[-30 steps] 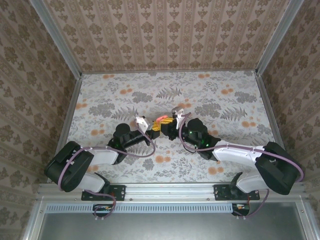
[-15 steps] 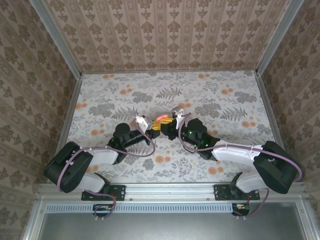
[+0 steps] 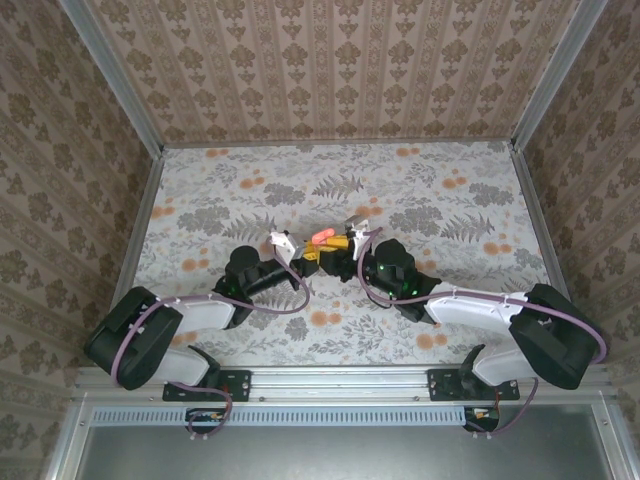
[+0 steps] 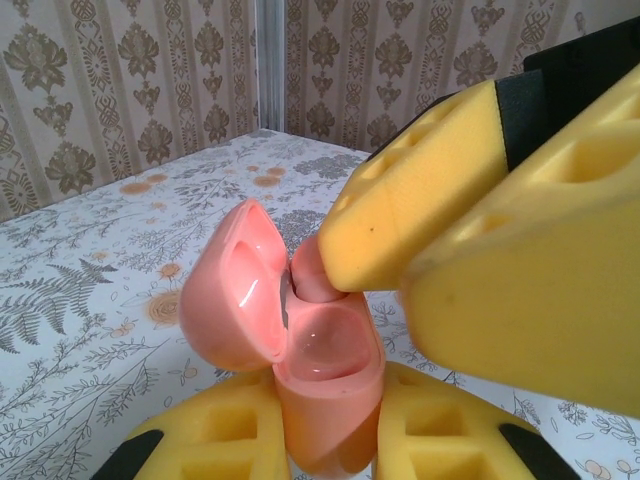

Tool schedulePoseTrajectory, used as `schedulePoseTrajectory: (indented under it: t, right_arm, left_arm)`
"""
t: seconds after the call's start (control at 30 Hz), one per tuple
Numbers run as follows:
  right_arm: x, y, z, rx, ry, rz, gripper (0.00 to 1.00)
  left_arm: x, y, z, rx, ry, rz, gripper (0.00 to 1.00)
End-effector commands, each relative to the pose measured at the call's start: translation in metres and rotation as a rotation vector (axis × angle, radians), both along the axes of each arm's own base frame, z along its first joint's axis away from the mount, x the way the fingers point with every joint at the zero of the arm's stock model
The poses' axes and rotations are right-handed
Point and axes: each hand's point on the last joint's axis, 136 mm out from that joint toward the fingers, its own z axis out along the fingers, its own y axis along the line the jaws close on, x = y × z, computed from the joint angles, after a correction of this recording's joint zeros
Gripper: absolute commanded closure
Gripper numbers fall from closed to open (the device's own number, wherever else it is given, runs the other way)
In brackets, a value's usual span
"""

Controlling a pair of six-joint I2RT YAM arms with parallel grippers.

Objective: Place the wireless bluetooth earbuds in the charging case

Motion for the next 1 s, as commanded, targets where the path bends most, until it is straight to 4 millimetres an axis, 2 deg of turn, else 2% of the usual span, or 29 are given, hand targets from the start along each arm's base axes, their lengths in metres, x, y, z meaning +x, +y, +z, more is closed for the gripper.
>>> schedulePoseTrajectory:
  t: [0.0,0.13,0.4,0.53,0.8,0.97]
  right_arm:
    - [-0.002,-0.007,-0.003,-0.022,0.008,-0.025,0.55]
    - [-0.003,-0.012,0.009,-0.016,-0.016,-0.036,0.54]
    - [-0.005,-0.028,0.003,-0.086,0.065,-0.065,0.52]
    - [-0.005,-0.040,-0.010,-0.175,0.193,-0.075,0.52]
    - [-0.022,-0.062,-0.036,-0.306,0.428,-0.061,0.52]
    - [-0.032,-0.077,-0.058,-0.435,0.568,-0.050,0.52]
  left_arm:
    - [-0.001,-0.004,0.032,-0.065,-0.068,-0.016,0.84]
    - [0.002,-0.003,0.027,-0.053,-0.059,0.002,0.84]
    - [0.008,0.002,0.014,-0.025,-0.024,0.050,0.85]
    - [0.008,0.007,0.006,-0.002,0.003,0.074,0.84]
    - [-0.006,0.016,-0.017,0.043,0.040,0.069,0.84]
    - [-0.006,0.025,-0.031,0.074,0.089,0.111,0.84]
